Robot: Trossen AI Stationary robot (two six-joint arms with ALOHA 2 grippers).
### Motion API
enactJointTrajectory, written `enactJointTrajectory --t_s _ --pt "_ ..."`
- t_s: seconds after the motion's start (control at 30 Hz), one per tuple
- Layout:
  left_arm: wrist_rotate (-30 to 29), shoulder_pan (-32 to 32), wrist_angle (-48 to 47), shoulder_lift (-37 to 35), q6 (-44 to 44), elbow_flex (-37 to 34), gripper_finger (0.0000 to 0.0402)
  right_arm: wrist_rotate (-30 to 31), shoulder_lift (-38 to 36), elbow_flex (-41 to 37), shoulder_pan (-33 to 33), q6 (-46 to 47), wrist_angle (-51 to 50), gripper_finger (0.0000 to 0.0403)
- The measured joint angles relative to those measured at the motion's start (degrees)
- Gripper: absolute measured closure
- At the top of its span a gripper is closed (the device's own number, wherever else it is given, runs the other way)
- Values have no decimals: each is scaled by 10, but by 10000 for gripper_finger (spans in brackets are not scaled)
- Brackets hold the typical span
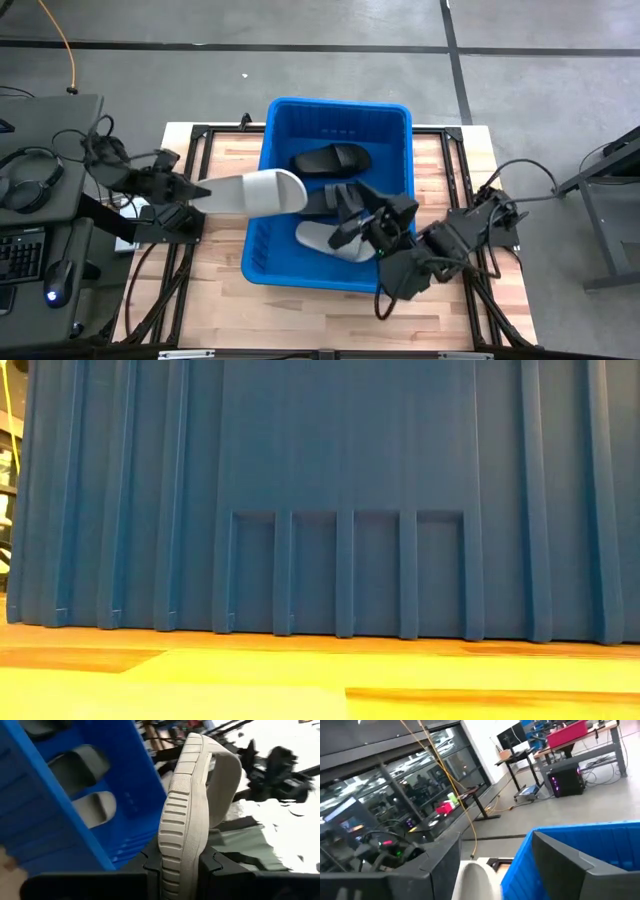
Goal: Pick and place slides into bin
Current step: Put the gray slide into the blue container
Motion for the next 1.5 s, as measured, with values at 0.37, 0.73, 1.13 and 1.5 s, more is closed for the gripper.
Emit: enactJointTrajectory --t_s 0.37,0.73,1.13,1.5 --pt "31 0 104 175 67 0 366 -66 -9 -2 1 -117 -33 189" --pt "275 237 284 334 121 -1 366 -145 -61 -2 15 -150 -114 186" --pt "521 415 377 466 129 0 366 -79 -102 -1 56 -20 -266 187" --pt "537 409 367 595 113 -1 366 -67 -102 -1 58 -26 -277 184"
